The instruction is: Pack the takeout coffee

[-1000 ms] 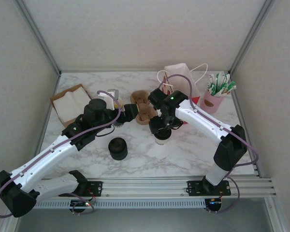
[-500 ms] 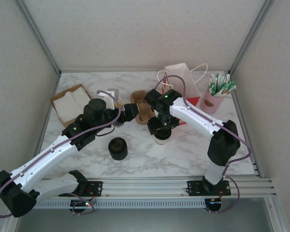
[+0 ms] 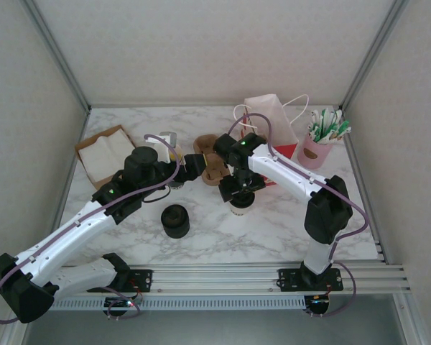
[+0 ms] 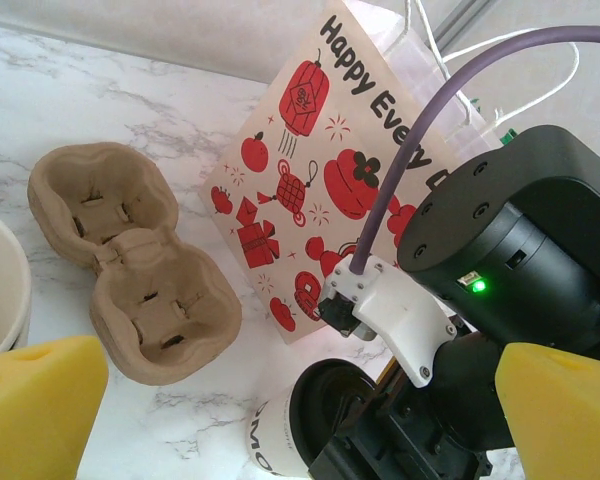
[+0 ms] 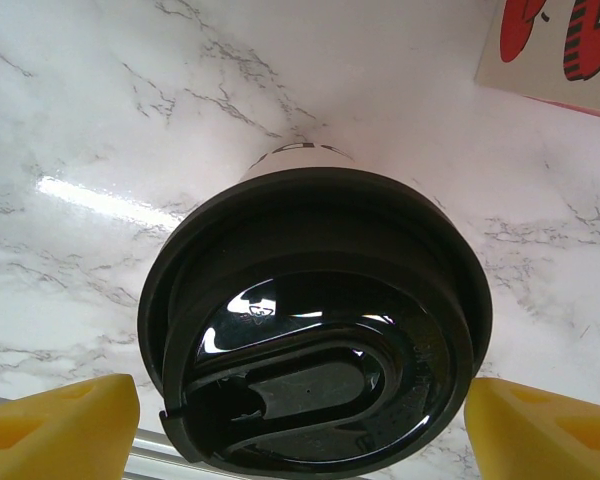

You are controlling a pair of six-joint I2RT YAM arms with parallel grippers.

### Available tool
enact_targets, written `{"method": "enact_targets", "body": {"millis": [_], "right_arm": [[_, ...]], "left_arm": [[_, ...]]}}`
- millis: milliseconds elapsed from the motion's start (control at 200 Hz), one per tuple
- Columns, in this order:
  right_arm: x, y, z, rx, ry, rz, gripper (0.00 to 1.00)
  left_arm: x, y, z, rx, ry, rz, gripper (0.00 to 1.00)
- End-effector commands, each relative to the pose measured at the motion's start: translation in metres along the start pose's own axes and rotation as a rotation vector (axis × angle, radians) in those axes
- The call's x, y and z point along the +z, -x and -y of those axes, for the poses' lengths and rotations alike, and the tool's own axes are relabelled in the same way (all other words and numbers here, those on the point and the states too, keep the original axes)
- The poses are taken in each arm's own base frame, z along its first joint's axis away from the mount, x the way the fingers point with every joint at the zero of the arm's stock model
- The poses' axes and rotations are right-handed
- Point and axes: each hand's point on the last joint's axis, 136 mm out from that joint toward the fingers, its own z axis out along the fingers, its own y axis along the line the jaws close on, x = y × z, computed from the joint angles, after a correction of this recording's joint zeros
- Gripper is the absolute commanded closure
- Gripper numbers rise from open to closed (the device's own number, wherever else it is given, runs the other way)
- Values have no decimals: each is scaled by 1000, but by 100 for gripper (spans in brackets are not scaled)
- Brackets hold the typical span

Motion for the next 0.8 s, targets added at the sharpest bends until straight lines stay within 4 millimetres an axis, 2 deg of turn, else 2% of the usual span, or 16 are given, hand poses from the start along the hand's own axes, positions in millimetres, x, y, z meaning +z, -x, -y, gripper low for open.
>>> {"method": "enact_targets", "body": {"millis": [0, 796], "right_arm": [[-2, -1, -3, -23, -10, -9, 15], [5, 1, -2, -20, -18, -7, 18]], "left_arm": [[1, 1, 2, 18, -14, 15, 0], [0, 2, 4, 12, -24, 19, 0]]}}
